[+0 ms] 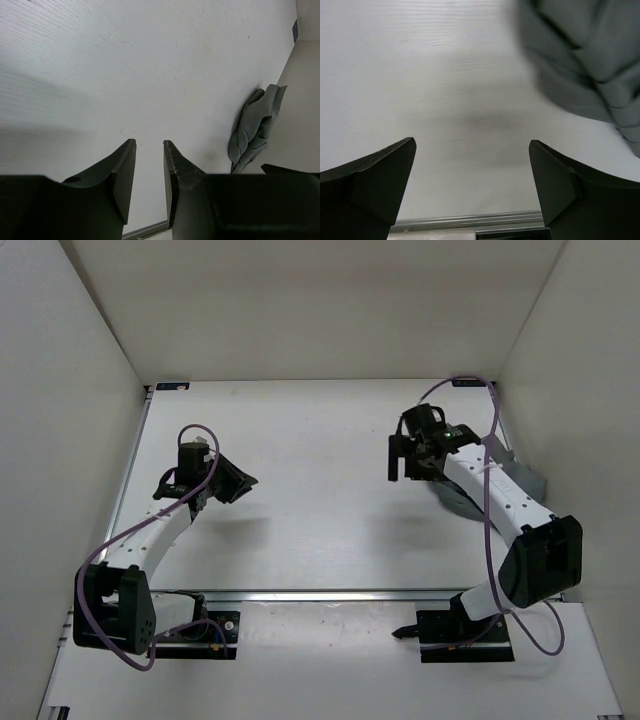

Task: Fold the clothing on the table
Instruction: Grab the skirt from the pile, then move the skirt to the center of the board

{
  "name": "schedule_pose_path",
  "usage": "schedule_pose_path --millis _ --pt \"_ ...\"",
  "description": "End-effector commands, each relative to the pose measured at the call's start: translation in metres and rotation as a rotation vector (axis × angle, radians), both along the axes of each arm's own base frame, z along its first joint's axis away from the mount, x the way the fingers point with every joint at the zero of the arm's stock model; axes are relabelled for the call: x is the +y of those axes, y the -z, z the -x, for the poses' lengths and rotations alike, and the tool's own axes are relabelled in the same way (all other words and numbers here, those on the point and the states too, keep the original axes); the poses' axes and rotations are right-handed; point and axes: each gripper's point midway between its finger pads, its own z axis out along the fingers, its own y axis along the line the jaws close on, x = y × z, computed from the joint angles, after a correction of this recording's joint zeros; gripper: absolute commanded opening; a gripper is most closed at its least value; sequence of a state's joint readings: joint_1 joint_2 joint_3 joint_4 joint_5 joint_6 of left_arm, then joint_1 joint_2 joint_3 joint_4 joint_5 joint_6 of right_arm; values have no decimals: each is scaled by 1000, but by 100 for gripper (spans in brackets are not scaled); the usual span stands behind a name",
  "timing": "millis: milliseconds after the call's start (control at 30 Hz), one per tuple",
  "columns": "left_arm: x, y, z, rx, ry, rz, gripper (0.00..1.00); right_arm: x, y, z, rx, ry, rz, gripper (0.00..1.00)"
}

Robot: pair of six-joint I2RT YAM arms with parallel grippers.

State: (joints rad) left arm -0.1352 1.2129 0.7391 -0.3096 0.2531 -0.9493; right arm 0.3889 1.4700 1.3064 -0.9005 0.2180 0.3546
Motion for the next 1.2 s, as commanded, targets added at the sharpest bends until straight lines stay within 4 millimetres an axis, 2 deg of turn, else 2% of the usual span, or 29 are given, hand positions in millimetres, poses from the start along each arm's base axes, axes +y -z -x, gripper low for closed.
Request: schedule_pose_path --millis 0,33,100,200,267,300,367,400,467,500,533,567,600,633,700,733,767,833,900,933,1000,1067,1100,1133,1167 --pt "0 -4 -1 -20 6 -2 39 -84 1 -14 -57 201 81 94" --pt "-1 -2 -1 -20 8 0 39 -87 5 -17 -75 189 33 99" --pt "-3 0 0 -11 12 6 39 -139 3 -25 -126 317 -53 100" --pt "-3 2 0 -8 9 4 39 -173 22 -33 -135 402 -122 99" --pt "-6 2 2 -1 19 7 38 -181 52 -39 -57 420 -123 99" --pt "-7 0 2 -6 25 10 39 -187 60 -39 -35 443 -115 100" --pt "-4 0 1 -7 16 4 39 -188 86 -43 46 450 -122 98" --pt "-3 -1 1 -8 13 2 39 -184 100 -43 102 457 -143 89" --pt "0 -4 -1 -18 7 8 39 -163 99 -52 129 387 -210 61" --pt "1 -3 1 -17 4 8 39 -150 88 -59 111 352 -271 18" --pt "-1 -4 1 -20 15 15 39 -133 71 -68 63 304 -308 0" --pt "1 -3 0 -15 6 11 38 -116 61 -71 39 272 -327 0" --pt "2 -6 -2 -25 9 8 39 -103 33 -79 -42 235 -345 0" --pt "1 -5 0 -19 11 8 39 -79 20 -81 -71 170 -355 0" --pt "2 -5 -2 -24 8 5 39 -32 -45 -85 -220 38 -404 0" --pt "2 -6 -2 -27 9 6 38 1 -61 -78 -229 -59 -439 0" --pt "2 -6 -1 -25 16 10 39 32 -94 -73 -297 -157 -462 0" --pt "5 -14 -3 -50 8 12 39 60 -142 -64 -382 -203 -476 0" --pt "10 -21 -6 -61 -1 13 38 74 -163 -49 -398 -200 -495 0" --pt "16 -25 -7 -63 -11 7 39 79 -172 -42 -405 -216 -523 0" --pt "26 -39 -13 -90 -31 -23 39 81 -169 -33 -364 -220 -595 0" --pt "32 -54 -16 -108 -34 -49 39 78 -147 -28 -286 -199 -635 0" --pt "35 -63 -20 -127 -34 -65 39 74 -128 -21 -213 -182 -633 0" --pt "35 -64 -20 -127 -25 -76 39 69 -118 -18 -175 -164 -625 0" --pt "35 -68 -22 -136 -13 -92 39 62 -94 -10 -99 -136 -595 0"
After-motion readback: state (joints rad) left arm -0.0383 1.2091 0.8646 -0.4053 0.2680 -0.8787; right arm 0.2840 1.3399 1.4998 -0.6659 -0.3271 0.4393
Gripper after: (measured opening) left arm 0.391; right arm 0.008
